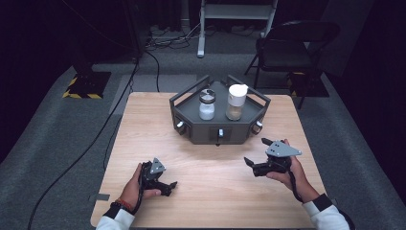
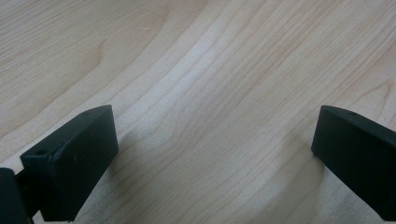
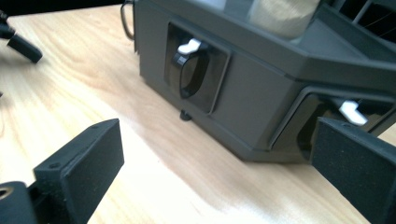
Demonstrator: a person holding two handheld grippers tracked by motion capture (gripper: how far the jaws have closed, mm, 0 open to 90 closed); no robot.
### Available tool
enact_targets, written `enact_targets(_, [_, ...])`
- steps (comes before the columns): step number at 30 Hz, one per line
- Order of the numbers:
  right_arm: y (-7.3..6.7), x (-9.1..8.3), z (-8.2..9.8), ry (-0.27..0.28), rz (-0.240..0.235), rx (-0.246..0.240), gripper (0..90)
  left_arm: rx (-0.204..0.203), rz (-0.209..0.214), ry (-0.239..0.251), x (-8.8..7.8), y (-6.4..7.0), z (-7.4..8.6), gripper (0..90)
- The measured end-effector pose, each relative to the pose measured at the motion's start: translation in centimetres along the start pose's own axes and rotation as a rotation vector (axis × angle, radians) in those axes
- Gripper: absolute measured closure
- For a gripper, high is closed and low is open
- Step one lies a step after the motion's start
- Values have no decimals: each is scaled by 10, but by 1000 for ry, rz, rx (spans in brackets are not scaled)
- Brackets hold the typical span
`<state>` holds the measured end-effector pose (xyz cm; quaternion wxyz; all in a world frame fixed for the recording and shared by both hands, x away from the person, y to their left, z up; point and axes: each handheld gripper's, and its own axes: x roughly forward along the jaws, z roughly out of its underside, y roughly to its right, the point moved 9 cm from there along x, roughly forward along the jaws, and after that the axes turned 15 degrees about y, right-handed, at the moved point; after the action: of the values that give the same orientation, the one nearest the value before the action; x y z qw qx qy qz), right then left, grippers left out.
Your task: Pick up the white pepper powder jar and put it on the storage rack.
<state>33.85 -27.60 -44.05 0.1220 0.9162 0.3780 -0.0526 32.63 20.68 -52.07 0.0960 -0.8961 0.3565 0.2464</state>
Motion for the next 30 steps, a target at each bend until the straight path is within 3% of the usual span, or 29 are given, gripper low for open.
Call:
enact_targets(10, [-2, -6, 14, -35, -18, 1, 24, 0, 0, 0, 0, 0, 0, 0])
enact_targets(20, [4, -8, 34, -128, -53, -16, 23, 0, 0, 0, 0, 0, 0, 0])
enact_targets(30, [2, 1, 46, -225, -85, -37, 23, 0, 0, 0, 0, 0, 0, 0])
